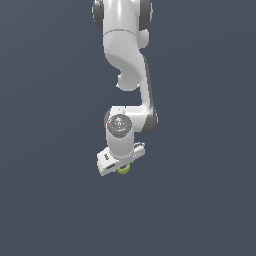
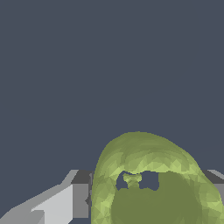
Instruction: Pick up the object and move it to a goal position.
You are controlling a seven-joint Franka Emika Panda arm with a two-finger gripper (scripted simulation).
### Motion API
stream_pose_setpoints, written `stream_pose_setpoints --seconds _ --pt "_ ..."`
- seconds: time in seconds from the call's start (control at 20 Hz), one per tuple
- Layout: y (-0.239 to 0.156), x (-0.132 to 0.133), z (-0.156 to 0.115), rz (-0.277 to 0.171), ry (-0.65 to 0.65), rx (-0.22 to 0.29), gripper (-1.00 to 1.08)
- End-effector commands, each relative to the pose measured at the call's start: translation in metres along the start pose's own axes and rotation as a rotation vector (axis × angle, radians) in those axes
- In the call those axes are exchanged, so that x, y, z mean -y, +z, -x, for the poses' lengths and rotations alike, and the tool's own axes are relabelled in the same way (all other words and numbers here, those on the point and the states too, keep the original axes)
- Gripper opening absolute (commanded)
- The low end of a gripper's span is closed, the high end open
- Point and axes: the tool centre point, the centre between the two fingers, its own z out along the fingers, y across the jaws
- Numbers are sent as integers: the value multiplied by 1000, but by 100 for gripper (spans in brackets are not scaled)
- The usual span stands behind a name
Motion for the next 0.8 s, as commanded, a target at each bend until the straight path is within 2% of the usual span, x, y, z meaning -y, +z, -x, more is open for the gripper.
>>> stream_pose_setpoints --seconds 0.0,0.75 --pt "0 0 0 0 0 0 -100" --pt "-11 3 3 0 0 0 -100"
